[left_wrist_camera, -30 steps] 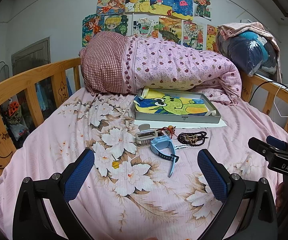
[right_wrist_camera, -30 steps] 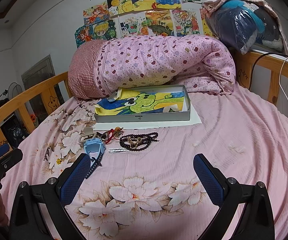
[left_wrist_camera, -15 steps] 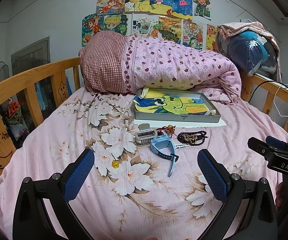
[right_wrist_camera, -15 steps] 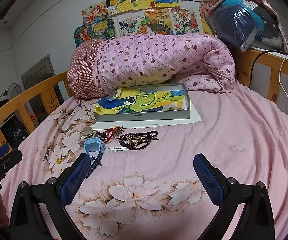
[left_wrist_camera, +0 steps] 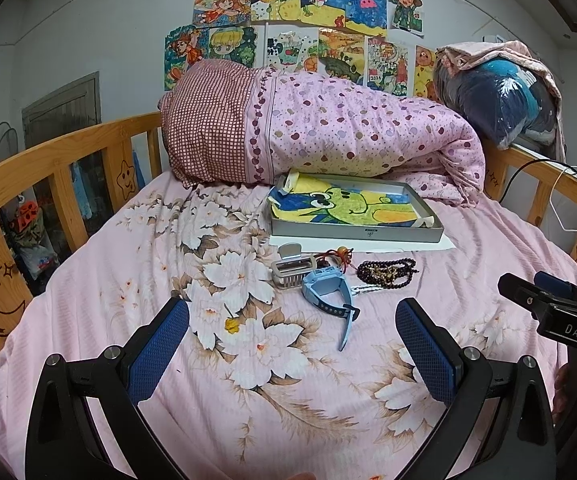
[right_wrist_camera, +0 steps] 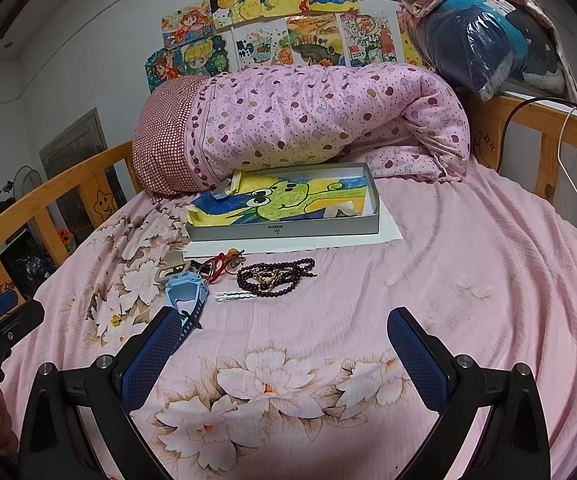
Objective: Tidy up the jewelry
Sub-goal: 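Grasp the blue watch with the left gripper while the right gripper grasps the black bead bracelet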
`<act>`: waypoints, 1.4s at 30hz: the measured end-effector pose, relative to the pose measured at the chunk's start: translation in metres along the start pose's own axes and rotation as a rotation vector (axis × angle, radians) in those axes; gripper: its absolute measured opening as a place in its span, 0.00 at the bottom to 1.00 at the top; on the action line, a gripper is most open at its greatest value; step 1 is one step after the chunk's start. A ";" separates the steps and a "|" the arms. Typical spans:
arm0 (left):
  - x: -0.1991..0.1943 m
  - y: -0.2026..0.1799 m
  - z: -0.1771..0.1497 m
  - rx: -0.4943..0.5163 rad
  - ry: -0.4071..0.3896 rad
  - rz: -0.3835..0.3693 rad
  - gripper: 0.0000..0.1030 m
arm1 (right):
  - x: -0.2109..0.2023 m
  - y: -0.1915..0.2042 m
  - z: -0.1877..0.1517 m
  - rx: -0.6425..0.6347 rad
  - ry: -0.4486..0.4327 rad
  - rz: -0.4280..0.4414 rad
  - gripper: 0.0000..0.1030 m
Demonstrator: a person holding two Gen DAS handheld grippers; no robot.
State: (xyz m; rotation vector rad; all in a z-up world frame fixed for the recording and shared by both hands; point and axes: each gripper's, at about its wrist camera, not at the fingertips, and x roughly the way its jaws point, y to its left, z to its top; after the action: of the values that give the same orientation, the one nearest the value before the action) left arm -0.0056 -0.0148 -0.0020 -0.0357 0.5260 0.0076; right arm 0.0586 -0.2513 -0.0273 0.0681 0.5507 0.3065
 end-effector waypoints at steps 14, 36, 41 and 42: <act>0.052 0.018 -0.010 -0.021 0.203 -0.082 0.98 | 0.055 -0.019 0.019 -0.027 0.199 0.098 1.00; 0.183 0.029 0.015 -0.104 0.393 -0.175 0.91 | 0.213 -0.044 0.046 -0.029 0.360 0.239 0.49; 0.202 0.027 0.014 -0.094 0.411 -0.185 0.87 | 0.225 -0.046 0.044 -0.030 0.357 0.240 0.49; 0.204 0.025 0.014 -0.092 0.413 -0.185 0.87 | 0.226 -0.046 0.044 -0.032 0.354 0.241 0.49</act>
State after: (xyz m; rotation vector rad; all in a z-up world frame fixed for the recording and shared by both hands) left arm 0.1779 0.0108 -0.0931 -0.1781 0.9333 -0.1592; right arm 0.2766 -0.2250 -0.1106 0.0490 0.8913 0.5683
